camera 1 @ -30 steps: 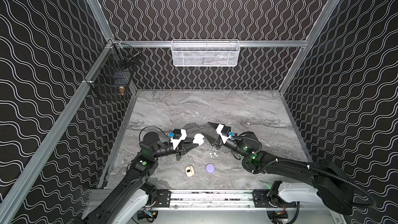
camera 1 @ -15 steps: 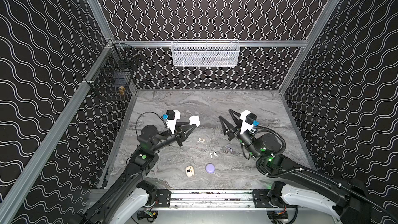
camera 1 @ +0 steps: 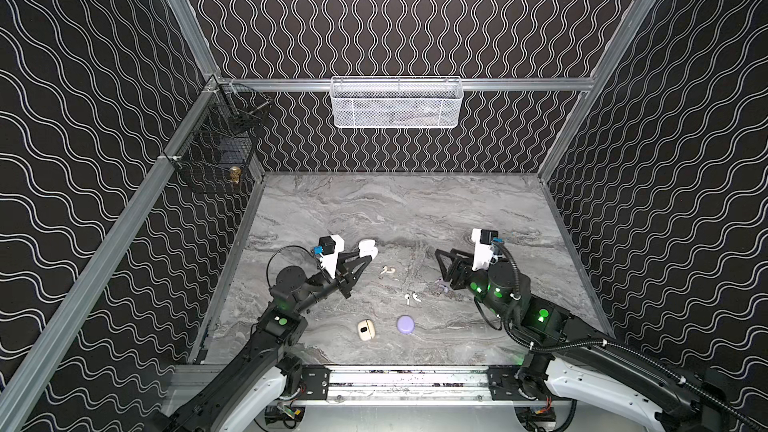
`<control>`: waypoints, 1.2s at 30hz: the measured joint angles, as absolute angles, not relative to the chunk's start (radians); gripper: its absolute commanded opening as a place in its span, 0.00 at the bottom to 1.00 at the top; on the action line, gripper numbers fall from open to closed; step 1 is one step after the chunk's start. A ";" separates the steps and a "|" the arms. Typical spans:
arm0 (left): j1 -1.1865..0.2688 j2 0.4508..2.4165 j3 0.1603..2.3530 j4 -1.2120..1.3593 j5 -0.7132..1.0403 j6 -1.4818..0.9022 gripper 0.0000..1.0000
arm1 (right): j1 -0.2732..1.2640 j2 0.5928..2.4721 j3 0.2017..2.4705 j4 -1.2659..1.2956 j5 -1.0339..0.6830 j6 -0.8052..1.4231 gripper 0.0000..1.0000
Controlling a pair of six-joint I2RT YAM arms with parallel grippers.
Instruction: Insert the wireless bluetooth earbuds into the charging case
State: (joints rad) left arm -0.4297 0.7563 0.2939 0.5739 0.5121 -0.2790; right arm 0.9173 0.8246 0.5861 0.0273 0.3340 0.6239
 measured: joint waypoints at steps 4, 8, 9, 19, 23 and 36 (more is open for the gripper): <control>-0.430 0.825 0.297 0.609 0.567 -0.253 0.00 | 0.917 0.872 0.567 -0.012 0.286 0.674 0.61; -0.431 0.843 0.312 0.647 0.622 -0.251 0.00 | 0.918 1.000 0.586 -0.089 0.232 0.689 0.59; -0.431 0.843 0.312 0.656 0.634 -0.250 0.00 | 0.918 1.039 0.598 -0.110 0.221 0.689 0.59; -0.431 0.858 0.307 0.702 0.662 -0.249 0.00 | 0.929 1.272 0.614 -0.188 0.145 0.660 0.54; -0.431 0.868 0.309 0.709 0.665 -0.254 0.00 | 0.936 1.345 0.630 -0.190 0.131 0.643 0.49; -0.431 0.855 0.318 0.693 0.664 -0.256 0.00 | 0.971 1.548 0.731 -0.196 0.133 0.610 0.42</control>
